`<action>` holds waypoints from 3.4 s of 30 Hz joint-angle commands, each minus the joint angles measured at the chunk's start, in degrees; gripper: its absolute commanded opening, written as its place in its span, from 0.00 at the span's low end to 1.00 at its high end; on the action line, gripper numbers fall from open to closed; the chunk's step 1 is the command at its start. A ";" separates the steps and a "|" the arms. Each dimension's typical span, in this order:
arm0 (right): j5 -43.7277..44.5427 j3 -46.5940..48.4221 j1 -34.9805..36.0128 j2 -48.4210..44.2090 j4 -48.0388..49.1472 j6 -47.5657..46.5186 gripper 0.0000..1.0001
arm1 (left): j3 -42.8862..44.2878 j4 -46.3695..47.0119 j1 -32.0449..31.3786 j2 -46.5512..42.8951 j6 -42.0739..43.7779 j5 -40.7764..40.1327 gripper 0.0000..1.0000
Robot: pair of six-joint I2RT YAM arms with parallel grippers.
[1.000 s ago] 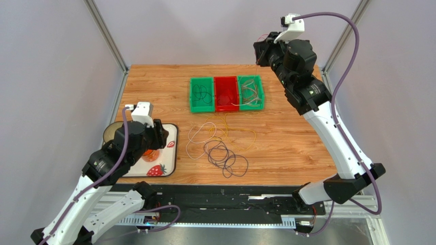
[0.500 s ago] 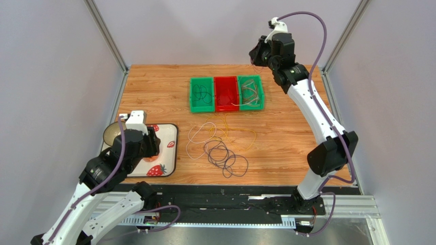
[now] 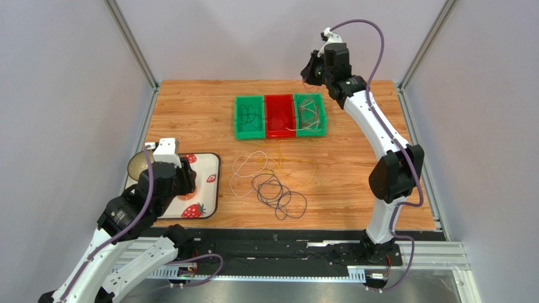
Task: Untangle the cables
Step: Place the cable in the bin, then move the bin to the center of the board.
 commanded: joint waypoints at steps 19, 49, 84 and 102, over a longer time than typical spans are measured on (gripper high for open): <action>-17.68 0.19 -4.87 15.08 2.65 8.82 0.00 | 0.20 1.63 1.88 0.09 0.21 0.00 0.48; -19.79 2.56 -8.65 22.28 -3.40 7.07 0.02 | 0.20 1.81 2.93 -0.26 0.48 0.53 0.47; -3.45 -3.23 -16.91 13.23 -12.20 12.25 0.43 | 0.02 1.90 3.11 -0.79 0.21 0.44 0.47; -7.40 -0.24 -17.26 18.68 -9.30 12.52 0.25 | 0.02 1.72 3.11 -0.26 0.13 0.18 0.47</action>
